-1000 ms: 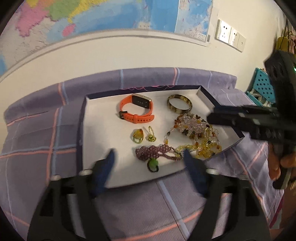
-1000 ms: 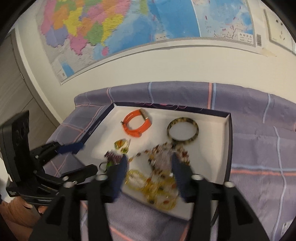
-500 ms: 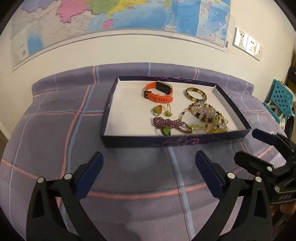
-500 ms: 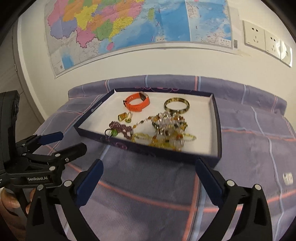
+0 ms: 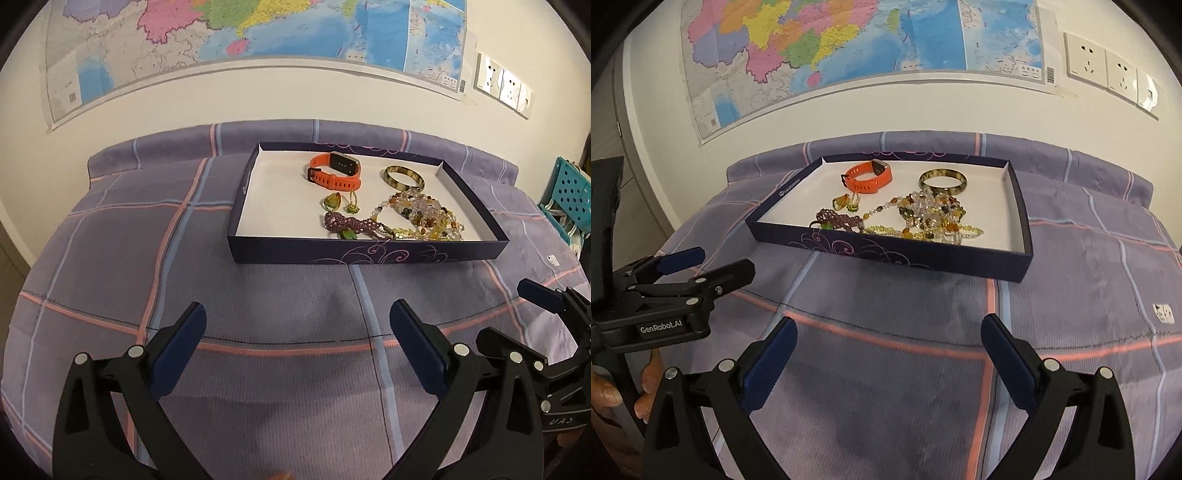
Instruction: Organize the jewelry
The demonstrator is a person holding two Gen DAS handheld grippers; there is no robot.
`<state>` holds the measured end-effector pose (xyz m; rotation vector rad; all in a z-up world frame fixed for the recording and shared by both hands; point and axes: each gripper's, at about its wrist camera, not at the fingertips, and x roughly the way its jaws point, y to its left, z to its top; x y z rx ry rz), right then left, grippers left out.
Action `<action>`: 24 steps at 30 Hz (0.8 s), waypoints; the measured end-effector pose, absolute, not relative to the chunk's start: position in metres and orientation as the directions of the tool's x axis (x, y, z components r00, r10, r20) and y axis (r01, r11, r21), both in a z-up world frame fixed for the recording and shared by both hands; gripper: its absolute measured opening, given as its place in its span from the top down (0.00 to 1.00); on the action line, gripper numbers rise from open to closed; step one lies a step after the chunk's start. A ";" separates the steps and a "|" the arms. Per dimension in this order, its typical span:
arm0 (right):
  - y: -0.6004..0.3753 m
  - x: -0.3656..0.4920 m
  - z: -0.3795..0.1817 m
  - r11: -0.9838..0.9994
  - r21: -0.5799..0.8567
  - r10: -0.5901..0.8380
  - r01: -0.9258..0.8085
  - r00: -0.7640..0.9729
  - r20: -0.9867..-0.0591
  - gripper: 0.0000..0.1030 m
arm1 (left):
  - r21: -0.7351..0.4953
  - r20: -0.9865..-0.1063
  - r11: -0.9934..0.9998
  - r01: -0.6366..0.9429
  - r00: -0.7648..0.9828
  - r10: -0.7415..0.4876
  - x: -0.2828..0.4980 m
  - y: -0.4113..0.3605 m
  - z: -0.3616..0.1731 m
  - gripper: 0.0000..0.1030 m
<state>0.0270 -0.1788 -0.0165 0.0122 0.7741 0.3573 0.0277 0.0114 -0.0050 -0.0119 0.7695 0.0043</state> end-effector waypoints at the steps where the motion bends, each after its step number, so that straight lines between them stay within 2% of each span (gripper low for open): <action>1: -0.179 0.026 -0.017 0.940 0.141 0.319 -0.310 0.659 -0.682 0.07 | -0.005 -0.694 1.000 -0.008 0.720 0.002 0.027 0.011 -0.005 0.05; 24: -0.177 0.020 -0.021 0.939 0.135 0.318 -0.317 0.646 -0.694 0.07 | 0.011 -0.707 1.000 -0.018 0.706 0.021 0.021 0.008 -0.010 0.05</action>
